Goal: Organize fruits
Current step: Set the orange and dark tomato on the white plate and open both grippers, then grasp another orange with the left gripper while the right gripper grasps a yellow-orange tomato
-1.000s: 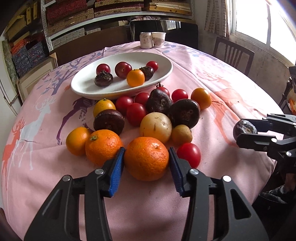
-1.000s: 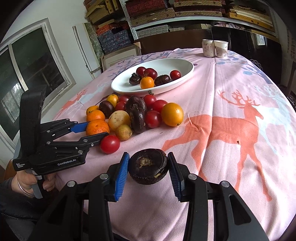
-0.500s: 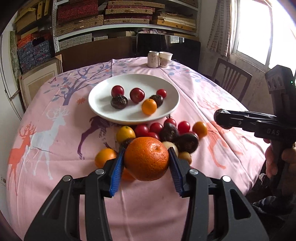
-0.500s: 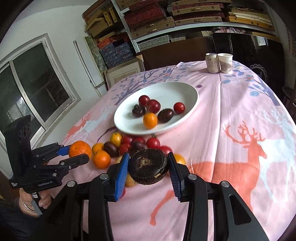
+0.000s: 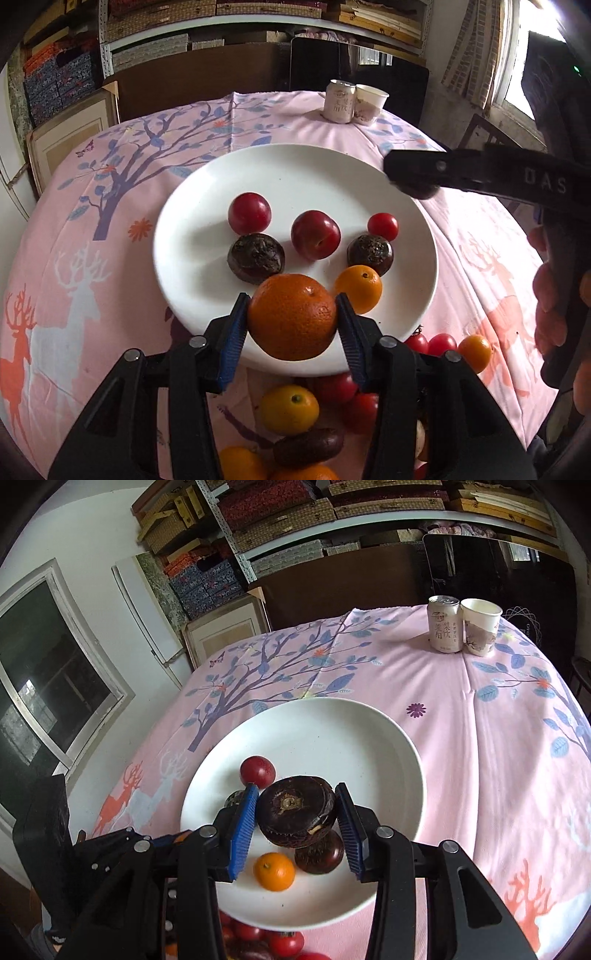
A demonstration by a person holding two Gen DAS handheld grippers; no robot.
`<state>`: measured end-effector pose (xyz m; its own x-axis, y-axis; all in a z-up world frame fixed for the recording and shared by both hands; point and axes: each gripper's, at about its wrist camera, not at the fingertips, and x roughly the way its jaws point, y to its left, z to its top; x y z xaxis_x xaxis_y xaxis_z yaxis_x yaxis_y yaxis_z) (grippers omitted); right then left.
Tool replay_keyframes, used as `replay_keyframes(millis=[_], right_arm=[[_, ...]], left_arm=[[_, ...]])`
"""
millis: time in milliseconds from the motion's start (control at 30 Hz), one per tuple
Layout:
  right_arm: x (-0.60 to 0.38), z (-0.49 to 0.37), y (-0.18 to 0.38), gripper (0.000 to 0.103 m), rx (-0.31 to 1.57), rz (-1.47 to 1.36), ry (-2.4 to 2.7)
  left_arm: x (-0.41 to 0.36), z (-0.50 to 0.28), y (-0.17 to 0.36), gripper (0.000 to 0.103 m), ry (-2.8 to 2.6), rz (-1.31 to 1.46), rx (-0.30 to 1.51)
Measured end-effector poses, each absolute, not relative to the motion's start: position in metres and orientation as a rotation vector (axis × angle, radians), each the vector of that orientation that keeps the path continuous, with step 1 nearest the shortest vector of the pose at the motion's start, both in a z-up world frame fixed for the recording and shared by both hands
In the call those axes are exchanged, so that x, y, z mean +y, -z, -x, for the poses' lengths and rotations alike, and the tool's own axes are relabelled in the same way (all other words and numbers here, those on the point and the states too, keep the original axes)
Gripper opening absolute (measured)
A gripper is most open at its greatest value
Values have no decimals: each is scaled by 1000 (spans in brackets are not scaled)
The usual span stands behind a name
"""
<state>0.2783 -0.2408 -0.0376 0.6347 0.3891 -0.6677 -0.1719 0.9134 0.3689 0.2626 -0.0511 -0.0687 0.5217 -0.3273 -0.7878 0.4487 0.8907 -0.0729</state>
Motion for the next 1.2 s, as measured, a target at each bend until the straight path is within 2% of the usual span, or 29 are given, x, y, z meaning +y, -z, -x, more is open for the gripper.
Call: replay_keyframes(millis=[67,367,433,633,667,767,800,933,1033,1067,1133,1167,1200], right_arm=[[-239,-289,42,45,836,-274,-302],[-247,-230,38,47,797,-269,-297],[-252,-203,38,50,783,-264,-301],[-266,-127,55,51,768,-271,-299],[-267,-118,58,51,767,-280,-298],[-268,-99,69,51,784,-299,-299],[-268,-95,72,51,790,-302,-298],[-268,-83,80,51,807,-295,-281],[-272,-79,83,51,815,-291,-272],[-274,-77,85,51,815,-286,-266],[-275,-76,87,51,818,-272,-260],[-274,-76,89,51,822,-263,-255],[-274,-77,90,51,825,-258,-248]], left_arm=[[-50,-264,69,73,445,-138,898],[-24,-202,41,77,473,-167,807],[-19,-177,43,79,488,-202,803],[-9,-123,70,79,507,-274,807],[-9,-121,75,75,503,-274,810],[-11,-125,86,53,504,-261,836],[-12,-127,89,51,490,-266,837],[-15,-130,94,51,466,-288,819],[-17,-131,99,63,460,-292,812],[-21,-129,100,72,441,-317,802],[-29,-126,104,72,431,-369,796],[-31,-125,105,60,434,-385,797],[-31,-125,105,53,424,-388,793]])
